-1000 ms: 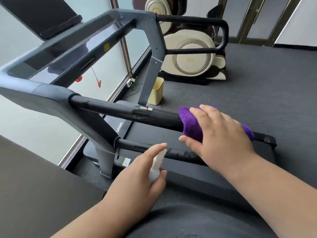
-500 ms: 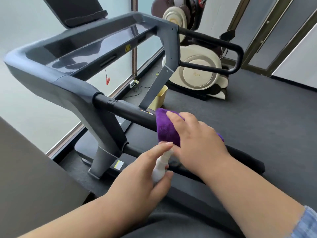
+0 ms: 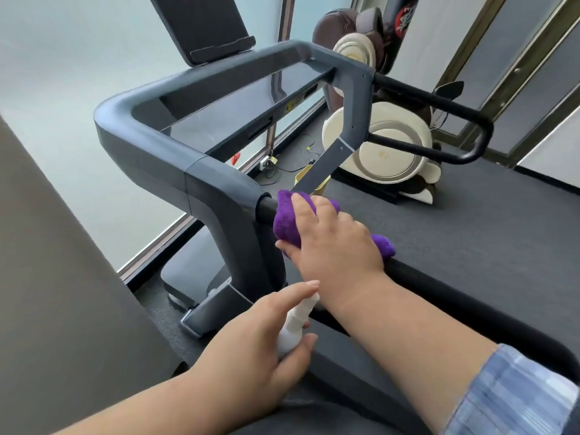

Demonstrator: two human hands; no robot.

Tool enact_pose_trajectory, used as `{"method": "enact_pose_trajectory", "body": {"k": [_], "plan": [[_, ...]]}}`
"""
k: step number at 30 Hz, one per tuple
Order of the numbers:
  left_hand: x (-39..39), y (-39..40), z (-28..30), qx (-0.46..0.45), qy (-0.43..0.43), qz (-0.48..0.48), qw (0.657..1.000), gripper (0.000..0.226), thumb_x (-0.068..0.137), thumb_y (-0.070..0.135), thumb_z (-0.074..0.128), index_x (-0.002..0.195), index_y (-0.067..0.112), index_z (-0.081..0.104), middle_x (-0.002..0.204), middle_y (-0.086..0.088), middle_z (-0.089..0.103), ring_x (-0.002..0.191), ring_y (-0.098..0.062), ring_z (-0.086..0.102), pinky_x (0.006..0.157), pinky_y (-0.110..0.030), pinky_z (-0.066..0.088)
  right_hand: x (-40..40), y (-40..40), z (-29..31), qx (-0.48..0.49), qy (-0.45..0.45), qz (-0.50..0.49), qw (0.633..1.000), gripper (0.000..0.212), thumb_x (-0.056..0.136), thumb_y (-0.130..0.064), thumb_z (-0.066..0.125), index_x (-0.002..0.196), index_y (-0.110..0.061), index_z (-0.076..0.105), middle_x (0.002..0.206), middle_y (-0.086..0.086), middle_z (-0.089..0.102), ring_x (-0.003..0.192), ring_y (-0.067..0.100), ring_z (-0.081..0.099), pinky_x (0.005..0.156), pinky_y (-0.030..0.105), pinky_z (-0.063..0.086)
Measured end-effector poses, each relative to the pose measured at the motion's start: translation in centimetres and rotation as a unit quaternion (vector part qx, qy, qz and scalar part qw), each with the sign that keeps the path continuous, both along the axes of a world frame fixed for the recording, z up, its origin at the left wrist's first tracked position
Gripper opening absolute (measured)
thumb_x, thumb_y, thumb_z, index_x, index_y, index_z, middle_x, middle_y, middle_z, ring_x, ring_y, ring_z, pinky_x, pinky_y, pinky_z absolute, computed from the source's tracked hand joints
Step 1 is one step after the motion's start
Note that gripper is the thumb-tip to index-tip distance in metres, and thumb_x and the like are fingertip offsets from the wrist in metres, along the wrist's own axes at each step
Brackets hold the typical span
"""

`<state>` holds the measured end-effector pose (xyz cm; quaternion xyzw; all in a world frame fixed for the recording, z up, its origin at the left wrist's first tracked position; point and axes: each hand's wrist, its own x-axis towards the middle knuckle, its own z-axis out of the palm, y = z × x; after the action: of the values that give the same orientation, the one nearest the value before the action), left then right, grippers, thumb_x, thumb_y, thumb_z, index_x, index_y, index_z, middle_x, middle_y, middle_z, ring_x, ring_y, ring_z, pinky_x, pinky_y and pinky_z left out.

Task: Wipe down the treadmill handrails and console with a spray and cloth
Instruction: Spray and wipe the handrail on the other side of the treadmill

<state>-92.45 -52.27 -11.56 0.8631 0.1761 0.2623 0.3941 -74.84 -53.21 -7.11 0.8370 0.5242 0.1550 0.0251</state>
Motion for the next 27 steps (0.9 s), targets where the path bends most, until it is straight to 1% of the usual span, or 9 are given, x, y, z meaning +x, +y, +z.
{"method": "enact_pose_trajectory", "body": {"k": [4, 7, 11, 13, 15, 19, 21, 24, 27], "plan": [[-0.7, 1.7, -0.4, 0.002, -0.014, 0.0, 1.0, 0.067, 0.084, 0.039, 0.063, 0.138, 0.062, 0.031, 0.116, 0.039, 0.053, 0.094, 0.014, 0.06, 0.08, 0.0, 0.038, -1.9, 4.7, 0.0, 0.003, 0.015, 0.012, 1.0, 0.08, 0.092, -0.068, 0.044, 0.151, -0.019, 0.023, 0.142, 0.013, 0.042, 0.106, 0.035, 0.057, 0.082, 0.045, 0.047], [-0.5, 2.4, -0.3, -0.006, -0.019, -0.016, 1.0, 0.068, 0.084, 0.041, 0.062, 0.14, 0.062, 0.03, 0.113, 0.04, 0.053, 0.097, 0.012, 0.061, 0.081, -0.001, 0.039, -1.3, 3.6, 0.3, -0.011, 0.015, 0.014, 1.0, 0.081, 0.09, -0.069, 0.047, 0.153, -0.022, 0.024, 0.139, 0.01, 0.044, 0.104, 0.033, 0.059, 0.082, 0.044, 0.048], [-0.8, 3.3, -0.5, -0.017, -0.028, -0.029, 0.999, 0.065, 0.085, 0.043, 0.061, 0.14, 0.061, 0.031, 0.112, 0.039, 0.054, 0.098, 0.009, 0.062, 0.083, -0.005, 0.042, 0.2, -0.4, 0.3, 0.026, 0.048, 0.003, 0.998, 0.079, 0.082, -0.069, 0.051, 0.145, -0.023, 0.043, 0.128, 0.008, 0.054, 0.095, 0.034, 0.063, 0.079, 0.046, 0.051], [-1.2, 4.0, -0.7, -0.021, -0.031, -0.031, 0.999, 0.064, 0.084, 0.044, 0.061, 0.139, 0.061, 0.032, 0.114, 0.039, 0.054, 0.098, 0.008, 0.063, 0.082, -0.004, 0.042, 0.0, -1.3, 0.0, 0.054, 0.033, -0.005, 0.998, 0.077, 0.079, -0.067, 0.052, 0.14, -0.019, 0.052, 0.122, 0.01, 0.06, 0.088, 0.035, 0.065, 0.074, 0.045, 0.052], [-1.7, 4.7, -0.9, -0.02, -0.035, -0.026, 0.999, 0.064, 0.084, 0.044, 0.061, 0.138, 0.062, 0.032, 0.116, 0.037, 0.054, 0.096, 0.009, 0.063, 0.079, -0.002, 0.04, -0.7, -0.1, 0.1, 0.034, 0.013, -0.029, 0.999, 0.075, 0.083, -0.067, 0.048, 0.141, -0.02, 0.05, 0.124, 0.01, 0.059, 0.088, 0.034, 0.065, 0.074, 0.043, 0.052], [-1.7, 5.4, -1.1, -0.028, -0.033, -0.021, 0.999, 0.066, 0.083, 0.044, 0.06, 0.137, 0.065, 0.03, 0.114, 0.037, 0.055, 0.094, 0.011, 0.062, 0.079, 0.0, 0.04, -2.3, 5.0, 0.3, -0.012, 0.017, -0.036, 0.999, 0.081, 0.089, -0.07, 0.047, 0.152, -0.024, 0.026, 0.135, 0.01, 0.049, 0.103, 0.034, 0.06, 0.082, 0.044, 0.049], [-1.5, 5.3, -0.9, -0.011, -0.032, -0.03, 0.999, 0.067, 0.084, 0.042, 0.062, 0.139, 0.062, 0.03, 0.112, 0.04, 0.054, 0.097, 0.012, 0.062, 0.081, -0.002, 0.041, -2.4, 6.1, 0.4, -0.019, 0.03, -0.031, 0.999, 0.083, 0.089, -0.07, 0.048, 0.153, -0.024, 0.021, 0.135, 0.011, 0.048, 0.105, 0.035, 0.06, 0.083, 0.045, 0.049], [-0.9, 5.3, -0.7, -0.007, -0.036, -0.052, 0.998, 0.067, 0.085, 0.042, 0.061, 0.14, 0.062, 0.028, 0.114, 0.043, 0.051, 0.099, 0.011, 0.061, 0.084, -0.006, 0.043, -1.3, 4.5, 1.0, -0.026, 0.06, -0.021, 0.998, 0.081, 0.084, -0.077, 0.043, 0.147, -0.028, 0.029, 0.127, 0.005, 0.051, 0.103, 0.032, 0.062, 0.082, 0.045, 0.05], [-0.8, 5.6, -0.6, -0.009, -0.048, -0.061, 0.997, 0.067, 0.086, 0.04, 0.062, 0.142, 0.059, 0.03, 0.118, 0.041, 0.051, 0.099, 0.01, 0.062, 0.085, -0.006, 0.043, 0.7, 1.2, 1.7, -0.004, 0.147, -0.059, 0.987, 0.075, 0.073, -0.087, 0.028, 0.129, -0.04, 0.043, 0.115, -0.005, 0.056, 0.101, 0.027, 0.063, 0.078, 0.041, 0.05]]}}
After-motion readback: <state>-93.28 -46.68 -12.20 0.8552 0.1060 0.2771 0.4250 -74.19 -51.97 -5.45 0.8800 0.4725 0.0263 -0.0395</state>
